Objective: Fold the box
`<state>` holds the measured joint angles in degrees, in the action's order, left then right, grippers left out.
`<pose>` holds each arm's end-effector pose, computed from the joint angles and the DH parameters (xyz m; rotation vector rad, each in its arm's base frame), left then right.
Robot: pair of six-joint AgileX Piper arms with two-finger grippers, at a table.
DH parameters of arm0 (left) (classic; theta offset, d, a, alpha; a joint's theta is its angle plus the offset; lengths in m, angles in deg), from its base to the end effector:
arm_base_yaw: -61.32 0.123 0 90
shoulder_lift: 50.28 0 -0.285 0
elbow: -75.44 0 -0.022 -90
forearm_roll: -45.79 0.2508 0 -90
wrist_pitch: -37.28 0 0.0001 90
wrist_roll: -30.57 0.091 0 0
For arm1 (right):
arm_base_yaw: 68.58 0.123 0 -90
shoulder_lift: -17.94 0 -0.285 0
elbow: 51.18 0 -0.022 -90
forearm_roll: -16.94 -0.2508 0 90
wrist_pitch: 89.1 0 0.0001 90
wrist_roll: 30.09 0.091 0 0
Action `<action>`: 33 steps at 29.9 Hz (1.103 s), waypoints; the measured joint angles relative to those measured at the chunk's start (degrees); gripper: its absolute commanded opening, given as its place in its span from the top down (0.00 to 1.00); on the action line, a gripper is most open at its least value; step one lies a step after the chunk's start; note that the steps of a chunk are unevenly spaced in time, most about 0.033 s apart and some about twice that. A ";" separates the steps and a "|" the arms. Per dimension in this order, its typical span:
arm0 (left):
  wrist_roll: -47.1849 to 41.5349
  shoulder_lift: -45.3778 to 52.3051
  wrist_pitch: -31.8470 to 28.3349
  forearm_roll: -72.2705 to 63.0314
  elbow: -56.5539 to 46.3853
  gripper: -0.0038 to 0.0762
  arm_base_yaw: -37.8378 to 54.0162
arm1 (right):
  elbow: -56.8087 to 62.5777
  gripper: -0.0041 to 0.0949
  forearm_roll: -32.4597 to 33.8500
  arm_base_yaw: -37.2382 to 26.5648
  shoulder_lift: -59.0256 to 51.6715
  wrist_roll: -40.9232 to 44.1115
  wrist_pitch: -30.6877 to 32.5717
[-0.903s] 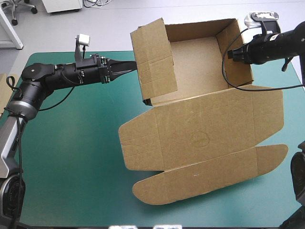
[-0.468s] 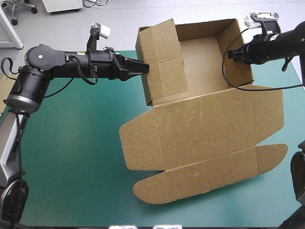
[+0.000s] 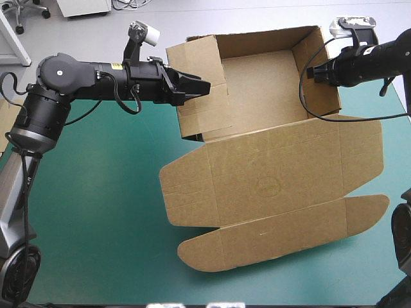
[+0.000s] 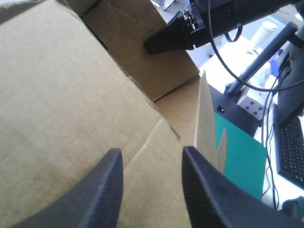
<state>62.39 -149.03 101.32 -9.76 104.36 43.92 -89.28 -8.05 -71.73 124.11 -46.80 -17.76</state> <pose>0.2894 -0.1614 0.4820 0.8026 1.8951 -1.0569 0.3614 0.0166 0.4491 -0.2930 2.3301 0.3966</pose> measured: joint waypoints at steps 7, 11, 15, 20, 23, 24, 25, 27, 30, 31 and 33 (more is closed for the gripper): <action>-5.36 -0.48 0.00 16.14 3.43 0.59 -5.36 | 0.00 0.98 0.37 0.00 0.00 0.28 -0.05; -8.46 -0.82 0.12 29.09 7.33 0.59 -9.85 | 0.00 0.98 0.64 0.00 0.00 0.50 -0.05; -13.19 -0.77 0.41 43.42 11.72 0.59 -15.03 | 0.00 0.98 0.50 0.00 0.00 0.90 -0.05; -18.28 -1.24 1.66 58.15 12.37 0.59 -20.99 | 0.00 0.98 0.50 0.00 0.00 0.90 -0.05; -20.73 -1.62 2.23 67.95 12.37 0.59 -24.64 | 0.00 0.98 0.68 0.00 0.00 0.90 -0.05; -21.89 -1.62 2.39 71.56 12.37 0.59 -25.82 | 0.00 0.98 0.92 0.00 0.00 0.92 -0.05; -22.99 -1.62 2.55 74.32 12.45 0.59 -26.53 | 0.00 0.98 1.10 0.00 0.00 1.06 -0.05; -25.30 -0.91 2.57 79.17 12.57 0.59 -27.35 | 0.00 0.98 1.18 0.00 0.00 1.12 -0.05; -27.41 0.36 2.69 81.95 13.02 0.59 -27.40 | 0.00 0.98 1.15 0.00 0.00 1.17 -0.05; -27.58 0.59 2.69 82.35 13.09 0.59 -27.40 | 0.00 0.98 1.15 0.00 0.00 1.16 -0.05; -27.95 0.71 2.51 81.73 13.13 0.59 -27.40 | 0.00 0.98 1.15 0.00 0.00 1.16 -0.05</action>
<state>34.45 -148.32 103.83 71.97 117.49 16.52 -89.28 -6.90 -71.73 124.11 -45.64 -17.81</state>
